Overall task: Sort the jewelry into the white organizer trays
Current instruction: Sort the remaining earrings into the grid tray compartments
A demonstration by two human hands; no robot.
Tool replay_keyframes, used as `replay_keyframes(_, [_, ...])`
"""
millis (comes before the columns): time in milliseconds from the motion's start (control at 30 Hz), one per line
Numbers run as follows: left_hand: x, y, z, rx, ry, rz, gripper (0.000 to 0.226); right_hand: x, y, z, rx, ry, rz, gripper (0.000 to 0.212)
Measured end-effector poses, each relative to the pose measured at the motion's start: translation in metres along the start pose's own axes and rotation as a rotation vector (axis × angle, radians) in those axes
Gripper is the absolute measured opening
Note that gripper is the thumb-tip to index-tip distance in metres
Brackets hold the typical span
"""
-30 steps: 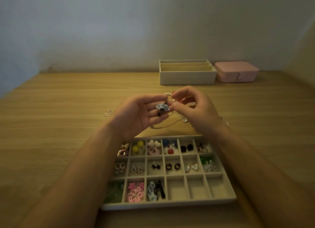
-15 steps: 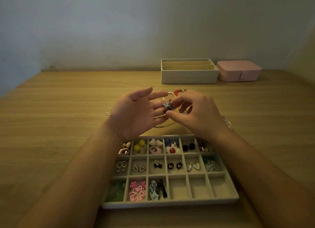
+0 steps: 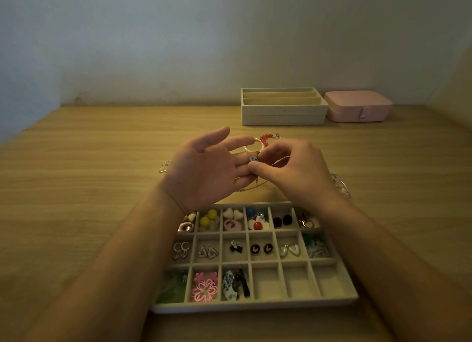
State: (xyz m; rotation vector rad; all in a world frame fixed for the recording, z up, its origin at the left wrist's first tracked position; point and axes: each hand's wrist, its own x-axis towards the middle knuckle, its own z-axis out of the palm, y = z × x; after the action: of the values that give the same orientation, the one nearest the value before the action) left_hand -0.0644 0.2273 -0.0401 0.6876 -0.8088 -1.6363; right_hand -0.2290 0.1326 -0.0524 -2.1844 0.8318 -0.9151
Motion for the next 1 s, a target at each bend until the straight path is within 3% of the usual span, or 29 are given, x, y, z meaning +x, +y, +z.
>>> replay_keyframes(200, [0.001,0.001,-0.001,0.005,0.068,0.007,0.067,0.000,-0.002,-0.005,0.097,-0.013,0.065,0.003])
replay_keyframes(567, [0.004,0.001,0.000,0.188,0.317,0.117,0.034,0.002,-0.009,-0.015,0.614,-0.033,0.292,0.013])
replay_keyframes(700, [0.006,-0.001,-0.002,0.399,0.409,0.091,0.020,0.003,-0.007,-0.015,0.725,-0.056,0.328,0.011])
replay_keyframes(800, [0.005,-0.002,-0.003,0.696,0.488,0.086,0.019,0.003,-0.006,-0.017,0.734,-0.106,0.307,0.010])
replay_keyframes(1000, [0.003,-0.002,0.007,0.699,0.291,0.108,0.045,-0.001,-0.006,-0.015,0.617,-0.194,0.255,0.027])
